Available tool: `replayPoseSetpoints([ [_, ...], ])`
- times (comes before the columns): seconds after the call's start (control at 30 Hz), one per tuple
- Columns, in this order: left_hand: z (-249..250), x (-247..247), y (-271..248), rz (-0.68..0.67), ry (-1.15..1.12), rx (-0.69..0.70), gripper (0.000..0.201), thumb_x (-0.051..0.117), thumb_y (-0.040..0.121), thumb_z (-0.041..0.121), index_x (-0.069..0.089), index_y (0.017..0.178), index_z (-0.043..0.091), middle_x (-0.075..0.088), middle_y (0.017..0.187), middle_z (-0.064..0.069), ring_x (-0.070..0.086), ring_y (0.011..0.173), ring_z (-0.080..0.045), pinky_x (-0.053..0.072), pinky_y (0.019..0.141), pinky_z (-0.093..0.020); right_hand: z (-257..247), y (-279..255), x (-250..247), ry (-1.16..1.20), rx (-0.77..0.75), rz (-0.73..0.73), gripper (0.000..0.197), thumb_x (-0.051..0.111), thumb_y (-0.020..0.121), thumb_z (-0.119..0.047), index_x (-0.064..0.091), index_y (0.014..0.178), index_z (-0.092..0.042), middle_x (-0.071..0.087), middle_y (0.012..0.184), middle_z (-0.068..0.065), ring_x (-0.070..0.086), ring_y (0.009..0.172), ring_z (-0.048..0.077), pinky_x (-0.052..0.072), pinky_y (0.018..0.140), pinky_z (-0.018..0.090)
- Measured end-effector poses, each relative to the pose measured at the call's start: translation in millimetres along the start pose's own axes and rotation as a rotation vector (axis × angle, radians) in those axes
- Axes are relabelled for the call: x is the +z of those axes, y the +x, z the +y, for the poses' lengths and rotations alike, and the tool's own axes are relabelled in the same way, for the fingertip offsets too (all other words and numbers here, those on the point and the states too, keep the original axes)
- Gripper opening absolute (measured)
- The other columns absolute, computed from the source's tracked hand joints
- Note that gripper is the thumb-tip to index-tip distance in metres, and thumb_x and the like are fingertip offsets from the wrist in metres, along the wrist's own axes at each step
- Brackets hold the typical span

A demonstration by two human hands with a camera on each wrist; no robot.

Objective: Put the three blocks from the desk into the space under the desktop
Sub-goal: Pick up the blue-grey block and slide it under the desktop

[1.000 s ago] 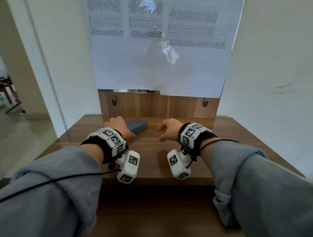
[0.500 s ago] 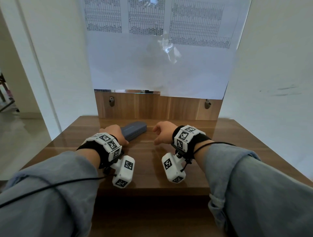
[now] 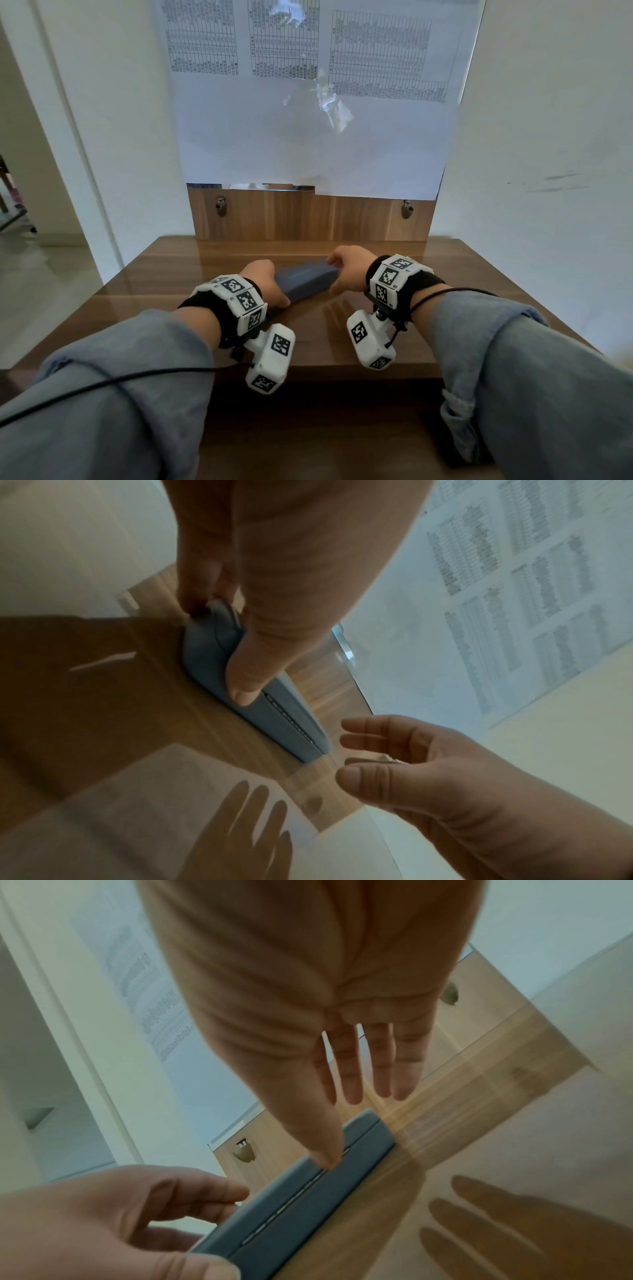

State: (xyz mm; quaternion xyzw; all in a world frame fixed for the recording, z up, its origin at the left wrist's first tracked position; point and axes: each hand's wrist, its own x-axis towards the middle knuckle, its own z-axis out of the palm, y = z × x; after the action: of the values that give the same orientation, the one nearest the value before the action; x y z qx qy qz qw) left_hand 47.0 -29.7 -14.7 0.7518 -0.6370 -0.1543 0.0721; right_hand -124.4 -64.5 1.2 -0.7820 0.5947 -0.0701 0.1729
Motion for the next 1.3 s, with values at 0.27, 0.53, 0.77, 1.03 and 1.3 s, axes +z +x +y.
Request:
replayPoseSetpoints([
  [0.27,49,21,-34,-0.087,0.018,0.180,0.072,0.078,0.077,0.034,0.044,0.136,0.010,0.051,0.135,-0.008,0.053,0.121,-0.026,0.047,0.100,-0.038,47,-38,-14,-0.176,0.089,-0.146,0.098,0.084,0.067,-0.024,0.029,0.149,-0.028,0.039,0.151,0.002,0.041,0.135,0.030,0.041,0.108,0.046],
  [0.53,98,38,-71,-0.112,0.070,0.355,0.077,0.078,0.076,0.035,0.042,0.140,0.010,0.048,0.139,-0.008,0.049,0.126,-0.026,0.044,0.104,-0.037,100,-98,-33,-0.248,0.083,-0.193,0.080,0.078,0.075,-0.013,0.041,0.145,-0.020,0.045,0.147,0.004,0.045,0.133,0.026,0.040,0.105,0.033],
  [0.77,137,53,-108,-0.175,0.078,0.457,0.081,0.078,0.077,0.036,0.040,0.143,0.009,0.048,0.142,-0.008,0.050,0.127,-0.026,0.043,0.105,-0.036,134,-152,-50,-0.288,0.111,-0.216,0.068,0.077,0.076,-0.011,0.050,0.139,-0.016,0.057,0.135,0.003,0.056,0.112,0.019,0.038,0.084,0.021],
  [1.03,172,71,-150,-0.274,0.127,0.512,0.077,0.076,0.079,0.040,0.045,0.141,0.008,0.053,0.139,-0.008,0.053,0.124,-0.026,0.045,0.104,-0.035,165,-202,-55,-0.231,0.173,-0.311,0.066,0.078,0.075,-0.005,0.053,0.135,-0.015,0.060,0.124,0.000,0.058,0.085,0.013,0.050,0.060,0.017],
  [1.3,189,107,-164,-0.476,0.130,0.499,0.071,0.075,0.080,0.036,0.047,0.139,0.009,0.058,0.134,-0.008,0.060,0.117,-0.025,0.051,0.100,-0.037,191,-222,-35,-0.276,0.204,-0.466,0.067,0.080,0.074,-0.012,0.053,0.135,-0.020,0.056,0.120,-0.006,0.058,0.078,0.008,0.046,0.060,0.016],
])
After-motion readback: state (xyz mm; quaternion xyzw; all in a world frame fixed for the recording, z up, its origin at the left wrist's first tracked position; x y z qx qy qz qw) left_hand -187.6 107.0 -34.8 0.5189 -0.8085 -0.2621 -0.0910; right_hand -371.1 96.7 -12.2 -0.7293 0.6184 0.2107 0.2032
